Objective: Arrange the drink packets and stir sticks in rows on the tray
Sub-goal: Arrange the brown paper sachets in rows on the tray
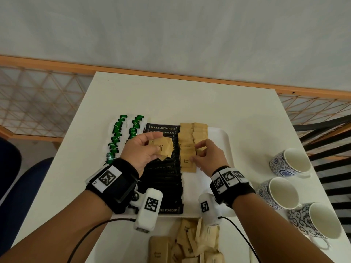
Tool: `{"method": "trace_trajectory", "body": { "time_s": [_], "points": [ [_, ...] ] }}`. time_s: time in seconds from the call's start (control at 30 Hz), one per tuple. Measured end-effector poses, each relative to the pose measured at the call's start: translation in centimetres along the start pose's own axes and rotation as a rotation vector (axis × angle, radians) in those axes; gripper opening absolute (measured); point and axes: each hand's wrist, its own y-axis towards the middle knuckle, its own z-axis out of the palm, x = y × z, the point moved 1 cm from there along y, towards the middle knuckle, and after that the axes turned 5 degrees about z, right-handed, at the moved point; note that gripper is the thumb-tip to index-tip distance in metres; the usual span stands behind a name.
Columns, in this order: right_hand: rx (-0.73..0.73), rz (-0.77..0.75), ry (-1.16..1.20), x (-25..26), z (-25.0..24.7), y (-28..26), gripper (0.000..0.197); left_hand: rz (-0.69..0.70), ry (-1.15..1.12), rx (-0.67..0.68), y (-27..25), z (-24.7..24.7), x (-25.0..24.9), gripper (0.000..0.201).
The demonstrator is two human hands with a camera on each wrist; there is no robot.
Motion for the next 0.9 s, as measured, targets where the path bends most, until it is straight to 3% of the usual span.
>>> {"method": "trace_trajectory", "body": {
  "time_s": [0.67,0.73,0.9],
  "points": [
    [-0.059,-0.031,0.101,-0.1,-1.0,-1.6,0.016,-0.062,-0.002,0.033,-0.3,1.0,1.2,0.037],
    [-0.013,-0.054,0.182,0.4,-1.0,-2.3,0.01,-0.073,-0.001,0.039,-0.5,1.4,1.4,0.037],
    [0.229,-0.091,0.338,1.6,-0.6,-3.7,0.022,-0.117,-0.038,0.122,-1.1,2.8,1.6,0.034]
  ]
}}
